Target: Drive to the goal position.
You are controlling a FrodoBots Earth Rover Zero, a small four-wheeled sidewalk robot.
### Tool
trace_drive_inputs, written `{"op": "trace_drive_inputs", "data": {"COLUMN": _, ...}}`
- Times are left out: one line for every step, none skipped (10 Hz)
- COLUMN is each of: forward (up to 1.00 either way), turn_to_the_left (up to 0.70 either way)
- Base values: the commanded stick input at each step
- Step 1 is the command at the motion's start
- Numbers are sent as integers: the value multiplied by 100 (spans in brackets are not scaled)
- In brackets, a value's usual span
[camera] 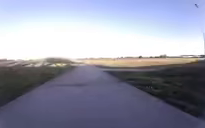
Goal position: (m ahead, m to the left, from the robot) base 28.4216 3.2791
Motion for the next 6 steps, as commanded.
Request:
{"op": "trace_drive_inputs", "data": {"forward": 70, "turn_to_the_left": 12}}
{"op": "trace_drive_inputs", "data": {"forward": 70, "turn_to_the_left": 12}}
{"op": "trace_drive_inputs", "data": {"forward": 70, "turn_to_the_left": 12}}
{"op": "trace_drive_inputs", "data": {"forward": 70, "turn_to_the_left": 12}}
{"op": "trace_drive_inputs", "data": {"forward": 70, "turn_to_the_left": 12}}
{"op": "trace_drive_inputs", "data": {"forward": 70, "turn_to_the_left": 12}}
